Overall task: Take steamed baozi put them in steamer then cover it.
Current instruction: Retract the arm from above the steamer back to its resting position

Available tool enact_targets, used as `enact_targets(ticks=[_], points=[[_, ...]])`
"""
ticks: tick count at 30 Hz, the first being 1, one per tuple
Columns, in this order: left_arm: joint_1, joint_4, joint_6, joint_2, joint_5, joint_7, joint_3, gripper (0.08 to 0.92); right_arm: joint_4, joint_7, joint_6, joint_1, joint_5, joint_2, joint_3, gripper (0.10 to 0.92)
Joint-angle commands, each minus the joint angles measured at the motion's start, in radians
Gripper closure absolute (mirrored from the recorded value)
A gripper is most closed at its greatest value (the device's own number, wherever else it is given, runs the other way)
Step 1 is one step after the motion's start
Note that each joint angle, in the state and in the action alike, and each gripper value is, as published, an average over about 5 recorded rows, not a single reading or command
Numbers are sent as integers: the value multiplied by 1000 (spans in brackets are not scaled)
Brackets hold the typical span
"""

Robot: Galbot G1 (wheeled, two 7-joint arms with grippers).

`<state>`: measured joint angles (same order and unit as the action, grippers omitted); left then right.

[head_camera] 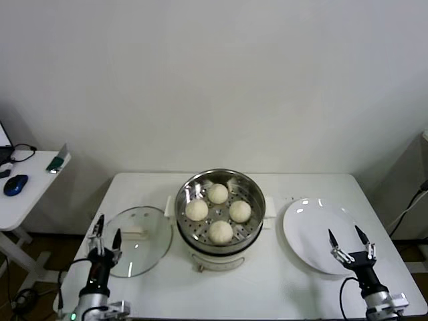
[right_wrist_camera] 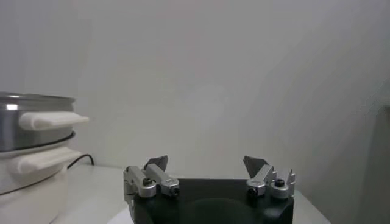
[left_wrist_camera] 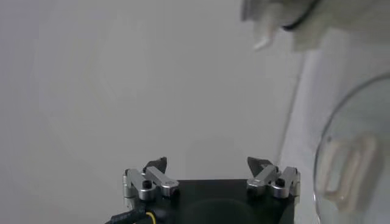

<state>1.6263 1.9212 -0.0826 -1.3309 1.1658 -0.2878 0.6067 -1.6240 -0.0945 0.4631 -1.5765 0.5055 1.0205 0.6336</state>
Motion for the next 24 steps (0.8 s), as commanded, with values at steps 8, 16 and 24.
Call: enact_targets(ticks=[8, 16, 24], points=[[-66, -246, 3, -18, 297, -49, -45, 177, -20, 12, 63, -59, -33, 67, 55, 203], [-128, -339, 37, -13, 278, -70, -38, 177, -22, 8, 72, -74, -37, 83, 59, 203], [-203, -387, 39, 4, 250, -68, -46, 177, -30, 6, 82, -97, -39, 96, 71, 203]])
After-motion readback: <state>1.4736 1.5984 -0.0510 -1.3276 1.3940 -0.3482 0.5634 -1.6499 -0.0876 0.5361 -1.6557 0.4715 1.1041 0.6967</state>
